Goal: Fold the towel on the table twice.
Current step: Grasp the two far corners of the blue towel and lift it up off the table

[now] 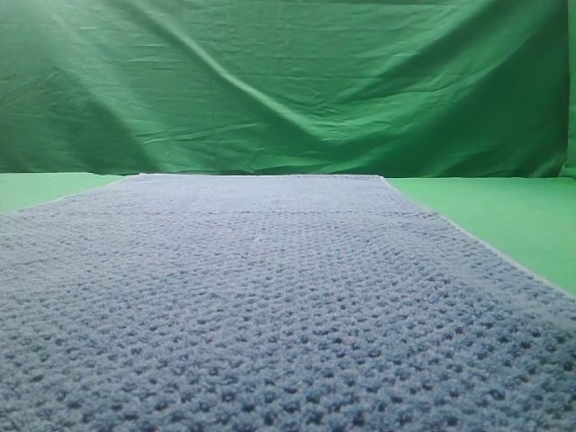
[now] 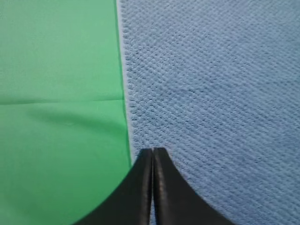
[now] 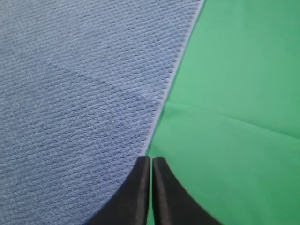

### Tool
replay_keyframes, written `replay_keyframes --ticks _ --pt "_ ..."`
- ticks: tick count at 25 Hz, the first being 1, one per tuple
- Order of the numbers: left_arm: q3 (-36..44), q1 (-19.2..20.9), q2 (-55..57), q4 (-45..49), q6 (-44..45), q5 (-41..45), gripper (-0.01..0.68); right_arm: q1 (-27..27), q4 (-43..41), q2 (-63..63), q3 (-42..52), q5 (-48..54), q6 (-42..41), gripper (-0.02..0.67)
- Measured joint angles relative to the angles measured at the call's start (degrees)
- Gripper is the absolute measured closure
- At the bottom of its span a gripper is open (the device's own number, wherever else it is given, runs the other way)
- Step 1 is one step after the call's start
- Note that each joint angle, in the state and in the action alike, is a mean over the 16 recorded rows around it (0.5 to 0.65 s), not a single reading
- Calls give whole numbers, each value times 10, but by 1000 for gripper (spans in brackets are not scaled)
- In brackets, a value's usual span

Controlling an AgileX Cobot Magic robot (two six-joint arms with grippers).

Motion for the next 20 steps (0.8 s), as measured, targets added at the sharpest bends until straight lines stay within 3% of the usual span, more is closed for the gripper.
replay_keyframes --ticks 12,17,20 --pt "-127 0 232 44 18 30 673 52 -15 231 -114 -3 45 631" --pt "-161 0 299 45 28 30 645 55 -18 292 -140 -14 52 514" --pt "-174 0 328 38 33 28 568 56 -19 316 -148 -22 53 395"
